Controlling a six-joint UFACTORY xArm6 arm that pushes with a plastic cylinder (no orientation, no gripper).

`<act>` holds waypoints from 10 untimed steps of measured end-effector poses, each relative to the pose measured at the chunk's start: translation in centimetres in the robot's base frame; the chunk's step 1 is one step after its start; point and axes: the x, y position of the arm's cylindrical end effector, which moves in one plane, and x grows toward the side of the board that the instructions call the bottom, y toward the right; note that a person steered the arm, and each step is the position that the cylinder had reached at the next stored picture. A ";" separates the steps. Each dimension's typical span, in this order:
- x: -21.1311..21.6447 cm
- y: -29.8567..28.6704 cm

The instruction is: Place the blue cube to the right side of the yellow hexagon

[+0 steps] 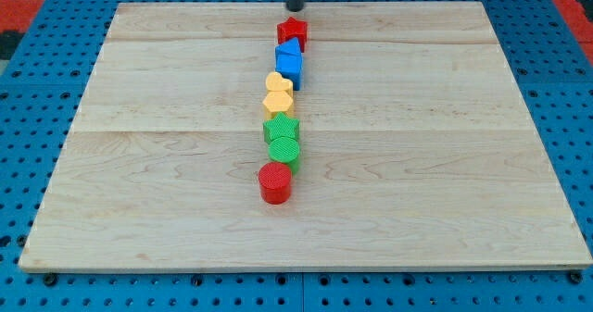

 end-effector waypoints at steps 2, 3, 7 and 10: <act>8.8 -4.1; 11.7 0.1; 14.6 8.3; 14.8 5.0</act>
